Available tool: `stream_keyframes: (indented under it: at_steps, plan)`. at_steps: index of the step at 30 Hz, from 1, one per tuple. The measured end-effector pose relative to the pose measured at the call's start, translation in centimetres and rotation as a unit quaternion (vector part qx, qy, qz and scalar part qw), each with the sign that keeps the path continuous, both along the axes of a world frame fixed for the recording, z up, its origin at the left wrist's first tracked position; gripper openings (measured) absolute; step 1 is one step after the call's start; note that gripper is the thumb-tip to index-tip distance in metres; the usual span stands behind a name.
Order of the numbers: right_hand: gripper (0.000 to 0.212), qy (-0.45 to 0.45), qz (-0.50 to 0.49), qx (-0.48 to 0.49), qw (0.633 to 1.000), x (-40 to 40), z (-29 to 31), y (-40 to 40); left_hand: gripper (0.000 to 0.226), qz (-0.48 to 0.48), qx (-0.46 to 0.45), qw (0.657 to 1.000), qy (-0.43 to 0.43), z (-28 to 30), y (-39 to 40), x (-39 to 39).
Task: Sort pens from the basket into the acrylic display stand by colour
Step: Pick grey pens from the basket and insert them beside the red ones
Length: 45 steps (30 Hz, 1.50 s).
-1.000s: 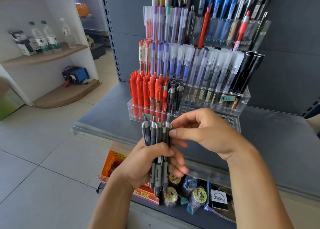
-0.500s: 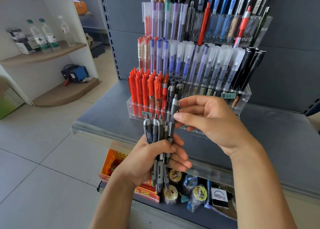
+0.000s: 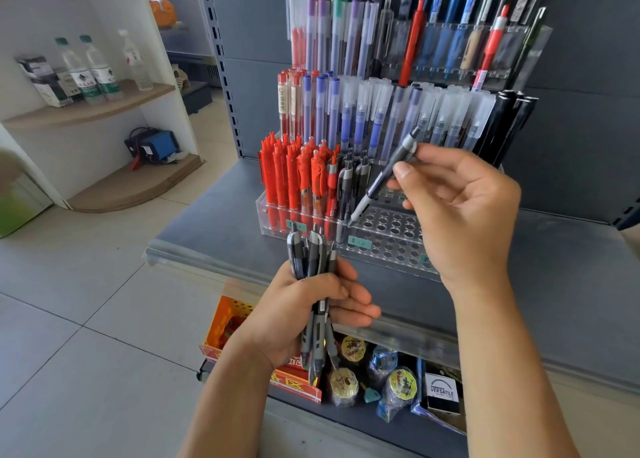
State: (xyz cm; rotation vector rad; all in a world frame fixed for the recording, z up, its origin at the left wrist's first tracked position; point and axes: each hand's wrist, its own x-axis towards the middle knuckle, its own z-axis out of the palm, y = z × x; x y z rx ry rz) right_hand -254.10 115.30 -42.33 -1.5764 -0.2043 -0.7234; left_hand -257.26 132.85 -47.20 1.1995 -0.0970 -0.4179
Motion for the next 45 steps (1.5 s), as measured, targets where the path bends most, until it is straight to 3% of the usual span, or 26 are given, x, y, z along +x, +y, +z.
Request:
stream_keyframes:
  at_steps: [4, 12, 23, 30, 33, 39, 45]
  plan:
    - [0.018, -0.021, -0.029, -0.061, 0.997, 0.3, -0.5, 0.1, 0.022, 0.013, -0.009, 1.000, 0.009, 0.1, -0.1, 0.0]
    - [0.019, -0.056, -0.063, -0.077, 0.993, 0.5, -0.6, 0.3, 0.004, 0.028, -0.015, 0.999, 0.009, 0.1, -0.4, 0.0]
    - [0.017, 0.064, -0.054, -0.207, 0.975, 1.5, -2.0, 1.2, 0.012, 0.041, 0.025, 0.999, -0.017, -0.4, -0.4, 0.2]
    - [0.015, 0.112, -0.071, -0.221, 0.966, 0.9, -1.4, 1.3, 0.022, 0.042, 0.024, 0.998, -0.041, -1.1, -0.1, 0.4]
    - [0.018, 0.170, -0.026, -0.244, 0.955, -0.1, -0.1, 0.9, 0.024, 0.051, 0.032, 0.996, -0.065, -1.2, -0.3, 0.3]
    - [0.013, 0.304, 0.167, -0.359, 0.866, -1.5, 1.1, 0.5, 0.021, 0.009, 0.036, 0.994, -0.106, -0.8, -0.8, -0.2]
    - [0.005, 0.290, 0.199, -0.280, 0.893, -1.5, 0.9, 0.1, 0.019, -0.015, 0.043, 0.992, -0.119, -0.7, -0.6, -0.2]
